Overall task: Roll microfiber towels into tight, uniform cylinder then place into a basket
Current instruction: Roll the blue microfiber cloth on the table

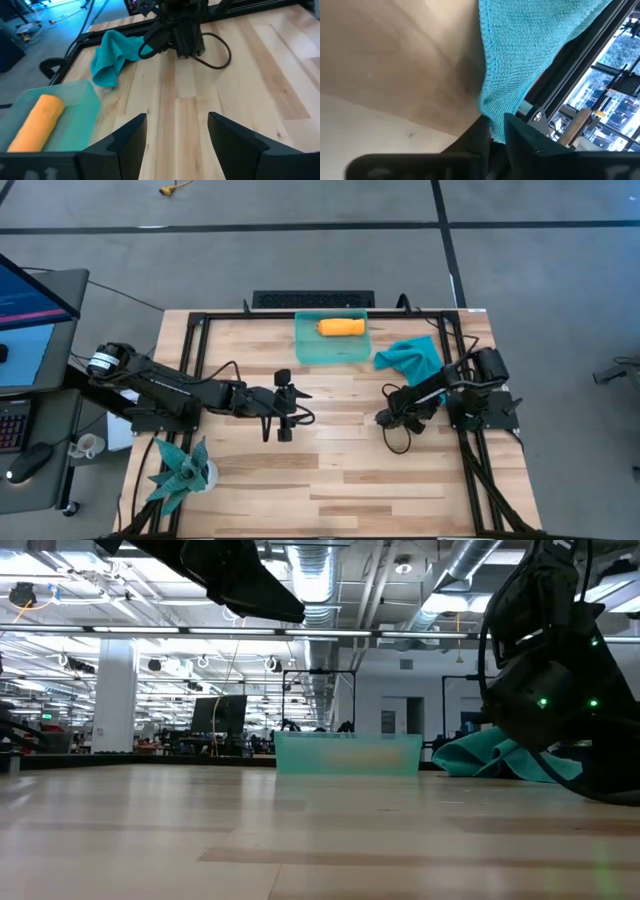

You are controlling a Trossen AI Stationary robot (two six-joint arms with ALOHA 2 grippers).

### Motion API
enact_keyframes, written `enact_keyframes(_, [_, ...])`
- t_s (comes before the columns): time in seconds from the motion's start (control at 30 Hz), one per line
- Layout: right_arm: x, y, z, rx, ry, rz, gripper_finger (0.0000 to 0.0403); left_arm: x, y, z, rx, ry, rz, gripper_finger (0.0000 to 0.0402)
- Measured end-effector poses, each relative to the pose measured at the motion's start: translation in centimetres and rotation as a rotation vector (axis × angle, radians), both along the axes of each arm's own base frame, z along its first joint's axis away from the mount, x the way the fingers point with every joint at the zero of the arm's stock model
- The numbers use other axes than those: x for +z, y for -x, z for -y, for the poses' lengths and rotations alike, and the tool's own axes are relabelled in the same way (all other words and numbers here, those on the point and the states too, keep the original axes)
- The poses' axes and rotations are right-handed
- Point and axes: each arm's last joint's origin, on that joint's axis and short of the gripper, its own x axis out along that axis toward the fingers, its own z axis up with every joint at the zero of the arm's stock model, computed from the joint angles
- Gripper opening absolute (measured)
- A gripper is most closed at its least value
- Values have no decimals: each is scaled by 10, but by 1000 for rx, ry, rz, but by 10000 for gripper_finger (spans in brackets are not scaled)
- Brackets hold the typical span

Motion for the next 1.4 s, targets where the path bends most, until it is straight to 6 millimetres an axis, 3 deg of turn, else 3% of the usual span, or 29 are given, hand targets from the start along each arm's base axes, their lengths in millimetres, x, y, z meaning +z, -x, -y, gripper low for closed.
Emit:
enact_keyframes(0.23, [0,0,0,26,3,-4,8,0,0,0,5,-4,-5,203])
enact_keyframes(0.9, [24,3,-38,89,78,206,4,0,0,-1,0,0,4,203])
enact_keyframes(1.4, [58,-36,-77,225,21,422,1,0,-1,0,-47,13,-3,203])
